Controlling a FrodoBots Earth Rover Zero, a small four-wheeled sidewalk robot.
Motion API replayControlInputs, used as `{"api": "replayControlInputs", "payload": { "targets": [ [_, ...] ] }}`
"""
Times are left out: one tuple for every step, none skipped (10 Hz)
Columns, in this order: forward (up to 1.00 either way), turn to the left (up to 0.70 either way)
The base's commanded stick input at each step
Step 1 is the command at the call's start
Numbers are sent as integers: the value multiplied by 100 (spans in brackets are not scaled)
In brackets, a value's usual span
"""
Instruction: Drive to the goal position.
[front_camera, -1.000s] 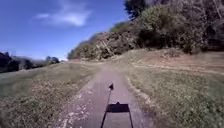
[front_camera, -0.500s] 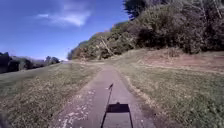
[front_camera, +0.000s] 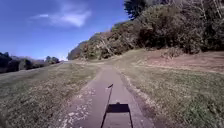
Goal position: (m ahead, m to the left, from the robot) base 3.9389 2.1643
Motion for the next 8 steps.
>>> {"api": "replayControlInputs", "payload": {
  "targets": [
    [50, 0],
    [50, 0],
    [50, 0],
    [50, 0],
    [50, 0],
    [50, 0],
    [50, 0],
    [50, 0]
  ]
}}
